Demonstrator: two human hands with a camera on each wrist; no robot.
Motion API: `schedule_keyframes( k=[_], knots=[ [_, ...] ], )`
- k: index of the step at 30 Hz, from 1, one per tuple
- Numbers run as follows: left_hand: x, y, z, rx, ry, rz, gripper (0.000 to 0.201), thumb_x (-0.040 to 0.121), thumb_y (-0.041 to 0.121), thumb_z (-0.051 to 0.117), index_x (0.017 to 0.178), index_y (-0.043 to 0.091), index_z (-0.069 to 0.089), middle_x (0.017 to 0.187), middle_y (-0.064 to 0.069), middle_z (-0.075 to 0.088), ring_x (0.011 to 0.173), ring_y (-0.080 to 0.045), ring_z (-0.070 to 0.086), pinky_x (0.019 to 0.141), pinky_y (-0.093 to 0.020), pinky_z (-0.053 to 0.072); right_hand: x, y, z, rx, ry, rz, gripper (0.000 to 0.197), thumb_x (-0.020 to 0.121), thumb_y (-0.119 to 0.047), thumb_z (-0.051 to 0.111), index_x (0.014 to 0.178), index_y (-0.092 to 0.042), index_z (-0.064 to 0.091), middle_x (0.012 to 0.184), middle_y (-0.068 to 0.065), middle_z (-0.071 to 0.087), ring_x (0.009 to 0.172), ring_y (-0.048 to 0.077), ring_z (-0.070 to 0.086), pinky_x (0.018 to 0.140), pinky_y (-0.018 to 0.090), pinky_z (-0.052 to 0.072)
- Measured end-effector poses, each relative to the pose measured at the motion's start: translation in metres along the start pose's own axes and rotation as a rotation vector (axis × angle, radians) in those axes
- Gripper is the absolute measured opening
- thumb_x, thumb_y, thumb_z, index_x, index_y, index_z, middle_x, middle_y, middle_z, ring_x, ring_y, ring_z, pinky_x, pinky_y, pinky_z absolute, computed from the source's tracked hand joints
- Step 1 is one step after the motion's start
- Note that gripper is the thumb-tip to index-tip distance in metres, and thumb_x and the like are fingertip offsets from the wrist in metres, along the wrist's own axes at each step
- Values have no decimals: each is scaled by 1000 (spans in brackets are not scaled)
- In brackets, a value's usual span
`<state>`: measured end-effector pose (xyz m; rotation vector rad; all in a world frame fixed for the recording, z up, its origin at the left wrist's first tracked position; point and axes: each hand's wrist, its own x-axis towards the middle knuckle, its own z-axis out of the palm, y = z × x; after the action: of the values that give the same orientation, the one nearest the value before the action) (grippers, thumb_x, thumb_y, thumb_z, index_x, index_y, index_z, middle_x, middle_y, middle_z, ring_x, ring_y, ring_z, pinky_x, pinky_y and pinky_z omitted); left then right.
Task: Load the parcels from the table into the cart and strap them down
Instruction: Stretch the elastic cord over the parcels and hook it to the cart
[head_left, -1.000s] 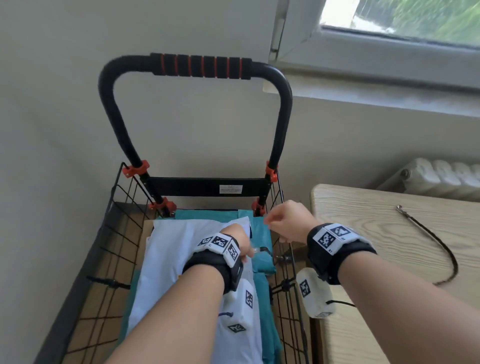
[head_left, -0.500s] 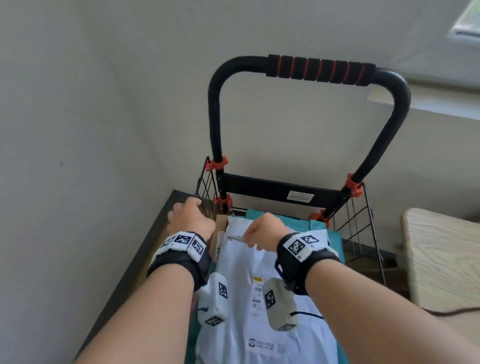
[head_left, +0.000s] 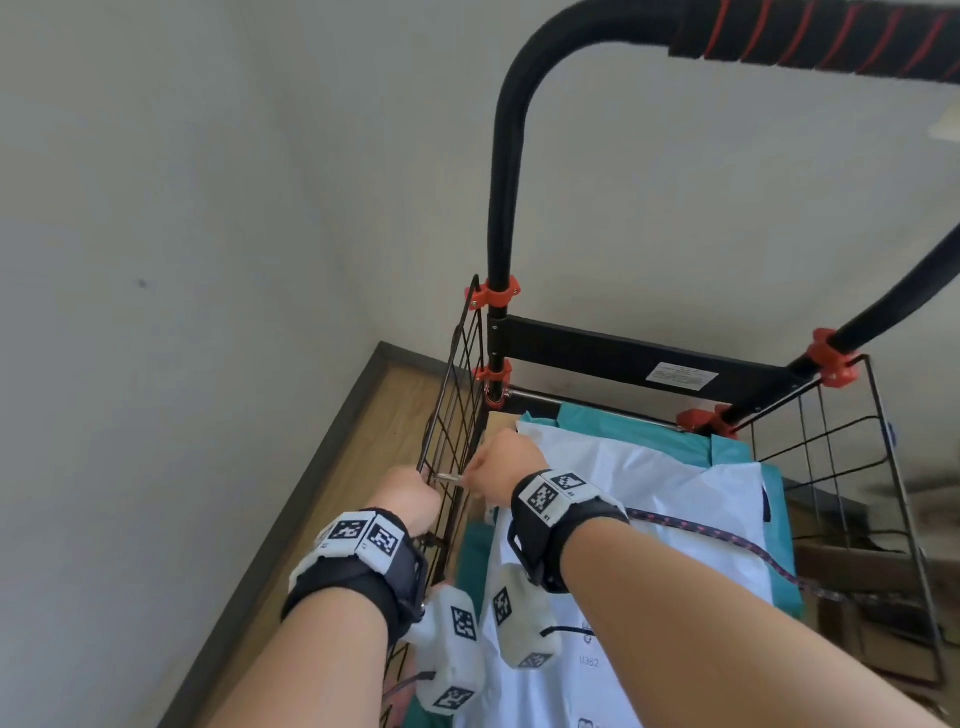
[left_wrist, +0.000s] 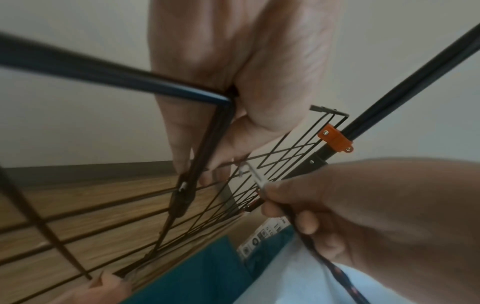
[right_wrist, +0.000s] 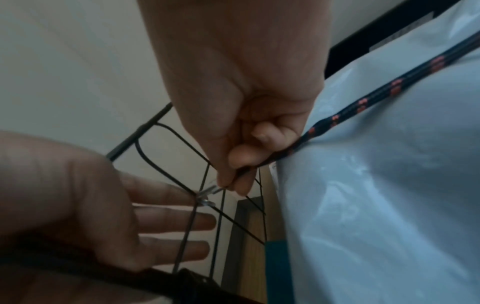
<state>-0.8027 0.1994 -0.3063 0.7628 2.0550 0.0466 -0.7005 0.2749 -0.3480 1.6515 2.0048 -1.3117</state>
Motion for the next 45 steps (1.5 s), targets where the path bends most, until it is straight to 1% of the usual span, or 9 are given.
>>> schedule_keyframes(
  k=[4,8,14,17,23,28,37,41,45],
  knots=[
    [3,-1,1,-58,11,-18,50,95,1,43,142,17,46,130,-8,56,109,-24,58,83,-29,47,6,-2,5,17,-24,24,19,87,-20,61,97,-9,73,97,9,71,92,24,68,84,37,58],
    [7,-2,1,-72,-8,-35,51,94,1,44,143,17,46,132,-6,57,112,-25,58,94,-33,50,13,0,12,117,-41,26,22,78,-23,66,96,-13,74,97,9,73,92,27,70,81,41,59],
    [4,0,1,-67,1,-38,55,95,-1,43,147,19,39,140,-10,51,117,-27,57,97,-38,50,11,-5,9,-206,-64,15,19,90,-23,61,97,-6,67,93,7,66,83,20,64,76,27,55],
    [4,0,1,-83,5,-35,57,95,-3,42,147,19,38,143,-9,48,120,-27,55,98,-38,50,3,-1,2,-298,-98,12,20,90,-19,61,103,-5,66,95,8,64,86,22,63,77,29,55],
    [2,2,5,-65,18,-37,55,96,-2,43,147,17,37,140,-9,51,118,-26,56,99,-37,49,0,5,1,18,-128,-44,21,90,-21,65,101,-5,73,99,9,72,87,19,67,87,34,57],
    [6,1,4,-72,27,-53,57,95,-4,41,148,17,37,136,-11,53,116,-25,57,98,-37,49,1,6,8,170,-146,-29,14,85,-17,69,95,-8,74,82,6,72,69,13,64,78,32,60],
    [14,-6,9,-122,28,-50,60,93,-5,42,147,21,38,139,-8,52,114,-24,59,96,-40,51,9,-5,15,-75,-90,16,18,86,-27,69,94,-11,70,91,6,71,84,20,69,79,34,59],
    [14,-5,7,-98,31,-44,61,93,-6,41,148,22,37,145,-6,47,120,-24,55,100,-38,49,9,-8,19,-219,-16,54,26,89,-24,64,72,-12,49,72,4,53,67,17,54,65,27,47],
    [17,-6,10,-97,18,-56,60,94,-4,43,148,22,37,142,-7,50,119,-25,56,100,-40,49,5,-7,18,-248,29,59,26,90,-25,64,76,-11,47,69,3,47,71,17,53,64,27,46]
  ],
)
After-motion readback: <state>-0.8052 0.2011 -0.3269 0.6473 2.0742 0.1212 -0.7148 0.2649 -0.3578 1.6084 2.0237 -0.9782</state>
